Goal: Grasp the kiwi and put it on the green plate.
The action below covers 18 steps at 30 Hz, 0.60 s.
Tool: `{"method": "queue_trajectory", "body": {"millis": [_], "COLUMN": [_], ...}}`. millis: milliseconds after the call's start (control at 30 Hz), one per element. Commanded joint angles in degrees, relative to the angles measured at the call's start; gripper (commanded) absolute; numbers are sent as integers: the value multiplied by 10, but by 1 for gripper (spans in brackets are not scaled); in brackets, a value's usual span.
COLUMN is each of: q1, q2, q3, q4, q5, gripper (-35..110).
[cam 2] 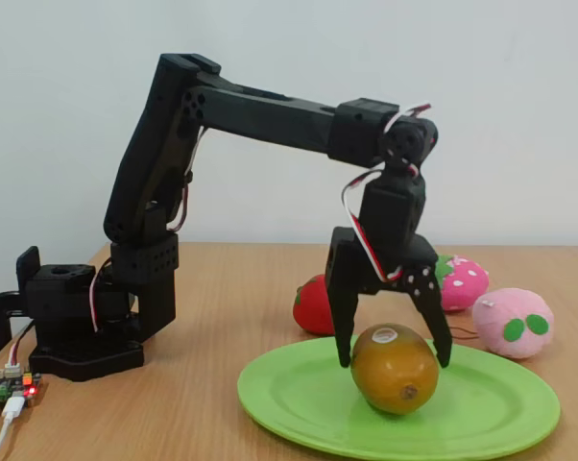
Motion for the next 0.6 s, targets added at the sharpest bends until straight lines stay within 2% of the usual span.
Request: {"method": "queue_trajectory", "body": {"millis": [0, 267, 567], "q1": [-1, -16, -76], "q2": [46, 110, 307], "q3": [-7, 4, 118], "q4": [10, 23, 19], "q5": [-3, -4, 6], "gripper": [49, 48, 44]}}
